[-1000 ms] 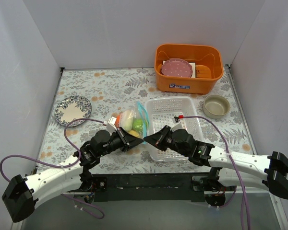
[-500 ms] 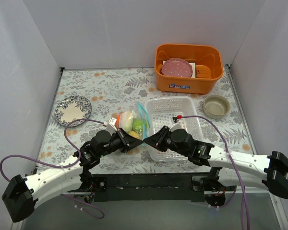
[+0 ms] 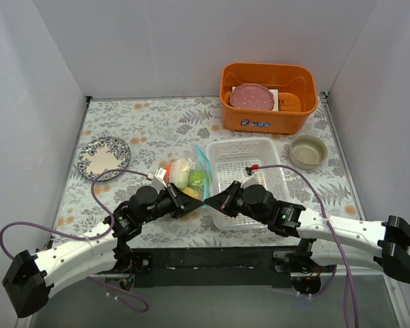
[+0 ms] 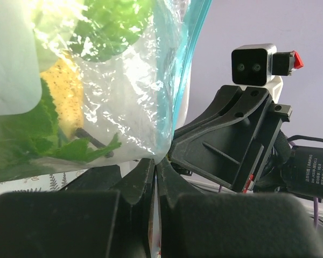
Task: Place the food in the zip-top bag and seal the zipper
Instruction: Zip the zipper food storage bag at the center of the board.
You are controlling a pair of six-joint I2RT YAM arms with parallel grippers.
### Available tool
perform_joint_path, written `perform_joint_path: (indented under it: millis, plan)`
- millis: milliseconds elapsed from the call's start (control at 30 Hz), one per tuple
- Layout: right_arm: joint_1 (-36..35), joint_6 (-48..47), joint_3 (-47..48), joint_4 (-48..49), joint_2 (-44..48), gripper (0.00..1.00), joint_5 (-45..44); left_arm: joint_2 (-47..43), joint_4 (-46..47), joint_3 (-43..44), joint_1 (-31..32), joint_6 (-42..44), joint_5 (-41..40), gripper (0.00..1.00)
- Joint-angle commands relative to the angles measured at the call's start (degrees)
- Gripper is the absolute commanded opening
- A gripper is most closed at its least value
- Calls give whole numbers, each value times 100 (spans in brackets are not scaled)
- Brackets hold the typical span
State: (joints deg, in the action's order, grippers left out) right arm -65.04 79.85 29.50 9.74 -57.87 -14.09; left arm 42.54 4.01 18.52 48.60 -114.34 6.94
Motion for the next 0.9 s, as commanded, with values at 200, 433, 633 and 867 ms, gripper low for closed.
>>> perform_joint_path:
  millis: [200, 433, 633, 867]
  plan:
    - [26, -383, 531, -174, -58, 1, -1166, -71, -673, 81, 18, 430, 413, 0]
    - [96, -453, 513, -7, -129, 1, -1500, -150, -832, -15, 9, 501, 563, 0]
    - [193, -550, 566, -77, -93, 1, -1588, -290, -981, -59, 18, 562, 668, 0]
    - [404, -690, 654, -139, -190, 2, -1422, -492, -1341, 81, 18, 527, 721, 0]
